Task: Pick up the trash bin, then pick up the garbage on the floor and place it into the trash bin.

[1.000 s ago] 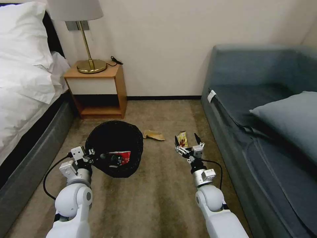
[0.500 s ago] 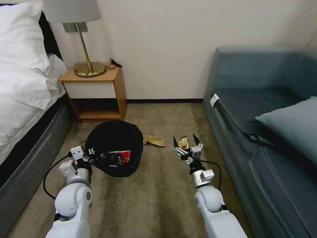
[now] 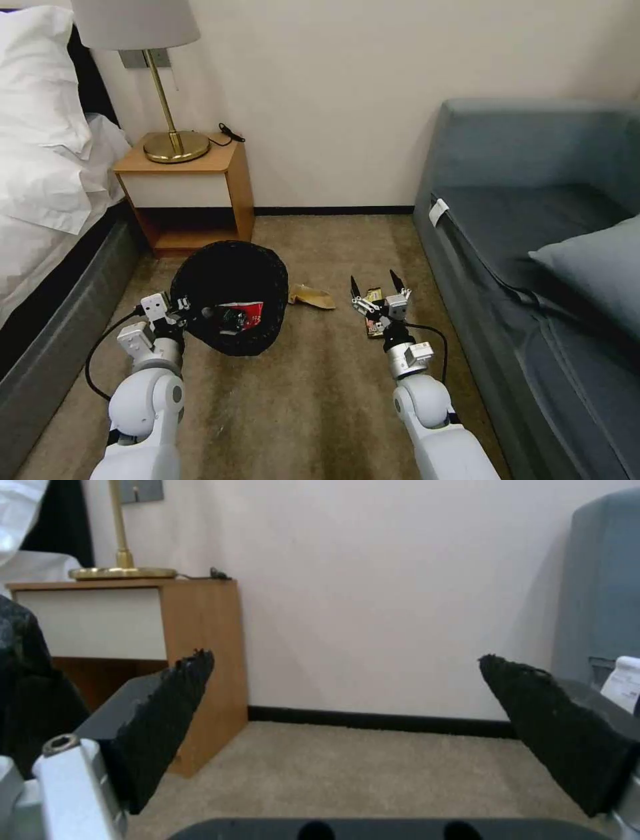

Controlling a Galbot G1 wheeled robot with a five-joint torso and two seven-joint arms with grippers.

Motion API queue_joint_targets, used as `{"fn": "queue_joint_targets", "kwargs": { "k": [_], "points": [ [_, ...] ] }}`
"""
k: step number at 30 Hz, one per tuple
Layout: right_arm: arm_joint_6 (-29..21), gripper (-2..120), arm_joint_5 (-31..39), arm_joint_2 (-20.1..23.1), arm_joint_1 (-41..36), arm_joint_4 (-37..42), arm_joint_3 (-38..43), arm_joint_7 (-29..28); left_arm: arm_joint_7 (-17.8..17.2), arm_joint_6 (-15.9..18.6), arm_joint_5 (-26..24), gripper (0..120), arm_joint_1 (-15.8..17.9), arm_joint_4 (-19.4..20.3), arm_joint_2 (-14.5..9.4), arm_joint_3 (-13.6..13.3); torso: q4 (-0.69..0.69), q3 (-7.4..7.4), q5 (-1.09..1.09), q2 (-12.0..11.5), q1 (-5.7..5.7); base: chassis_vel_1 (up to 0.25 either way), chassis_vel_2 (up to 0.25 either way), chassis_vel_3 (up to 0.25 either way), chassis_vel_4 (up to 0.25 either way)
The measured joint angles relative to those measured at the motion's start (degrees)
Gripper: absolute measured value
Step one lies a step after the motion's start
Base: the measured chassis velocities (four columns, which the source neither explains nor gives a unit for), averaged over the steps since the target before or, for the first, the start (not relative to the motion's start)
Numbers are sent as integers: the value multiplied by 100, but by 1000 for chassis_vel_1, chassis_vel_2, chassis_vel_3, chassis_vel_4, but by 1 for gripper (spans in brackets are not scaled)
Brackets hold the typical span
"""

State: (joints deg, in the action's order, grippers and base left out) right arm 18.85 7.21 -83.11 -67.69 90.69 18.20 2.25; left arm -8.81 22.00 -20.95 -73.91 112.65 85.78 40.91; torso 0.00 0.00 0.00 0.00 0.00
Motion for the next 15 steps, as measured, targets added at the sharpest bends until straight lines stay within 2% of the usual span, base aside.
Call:
{"fn": "queue_joint_targets", "kwargs": {
  "k": [15],
  "points": [
    [38, 100, -3, -5, 23, -77, 9, 13, -5, -2, 5, 3, -6, -9, -4, 12, 0, 0, 0, 0, 0, -100, 88, 87, -88]
  ]
}}
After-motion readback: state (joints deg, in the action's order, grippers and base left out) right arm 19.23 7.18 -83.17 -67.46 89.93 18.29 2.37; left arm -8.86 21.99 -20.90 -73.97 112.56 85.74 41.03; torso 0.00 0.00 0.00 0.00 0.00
